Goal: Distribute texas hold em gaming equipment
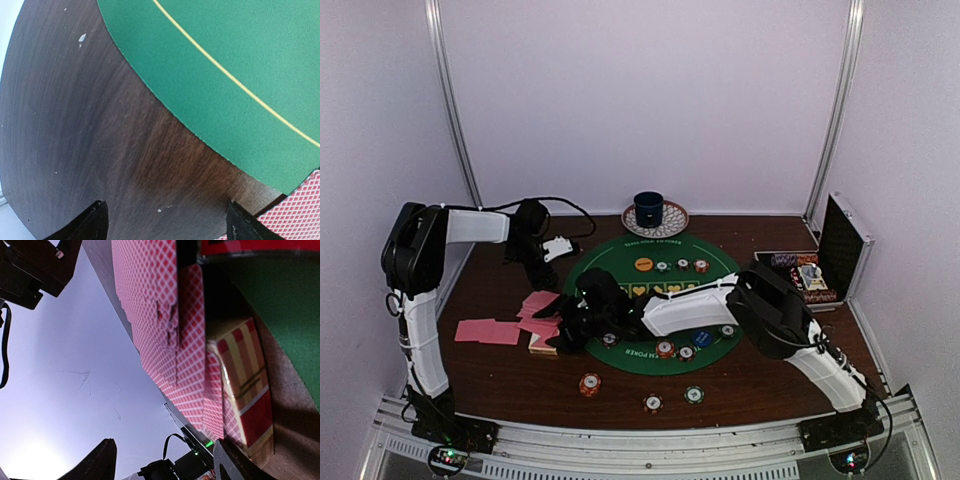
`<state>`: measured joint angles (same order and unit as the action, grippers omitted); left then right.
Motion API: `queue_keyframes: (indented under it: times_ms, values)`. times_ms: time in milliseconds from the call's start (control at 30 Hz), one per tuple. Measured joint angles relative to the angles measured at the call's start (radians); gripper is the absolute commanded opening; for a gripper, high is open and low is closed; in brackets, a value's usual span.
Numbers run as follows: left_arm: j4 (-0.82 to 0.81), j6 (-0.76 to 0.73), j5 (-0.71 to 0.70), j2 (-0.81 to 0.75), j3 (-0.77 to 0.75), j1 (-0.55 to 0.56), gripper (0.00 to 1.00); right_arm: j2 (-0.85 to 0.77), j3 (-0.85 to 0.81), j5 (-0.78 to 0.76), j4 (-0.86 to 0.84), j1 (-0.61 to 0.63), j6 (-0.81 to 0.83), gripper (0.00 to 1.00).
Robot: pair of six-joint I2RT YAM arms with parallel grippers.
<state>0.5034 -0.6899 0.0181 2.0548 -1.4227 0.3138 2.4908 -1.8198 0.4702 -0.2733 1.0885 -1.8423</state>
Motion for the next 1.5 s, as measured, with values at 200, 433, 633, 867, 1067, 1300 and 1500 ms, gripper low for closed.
queue_keyframes:
  times_ms: [200,433,633,867,1067,1300,1500]
  values:
    - [0.001,-0.001,0.000,0.000,0.000,0.002,0.83,0.002,0.001,-0.014,-0.017,0.000,-0.009,0.71]
    - [0.001,-0.016,0.000,0.000,0.002,0.002,0.82,-0.017,0.072,-0.012,-0.102,-0.003,-0.013,0.71]
    - [0.002,-0.018,-0.014,0.000,0.002,0.004,0.80,-0.017,0.072,0.000,-0.105,-0.003,-0.013,0.70]
    - [-0.004,-0.017,-0.019,-0.005,0.013,0.007,0.77,-0.014,0.068,-0.030,-0.103,-0.007,-0.026,0.68]
    - [-0.005,-0.010,-0.017,-0.009,0.020,0.008,0.74,0.051,-0.045,-0.080,-0.095,-0.017,-0.049,0.67]
    - [0.021,-0.005,-0.010,-0.023,0.037,0.008,0.71,0.070,-0.076,-0.152,-0.064,-0.019,-0.051,0.56]
    - [0.068,-0.003,0.013,-0.031,0.042,0.008,0.69,0.070,-0.082,-0.211,-0.043,-0.019,-0.051,0.52]
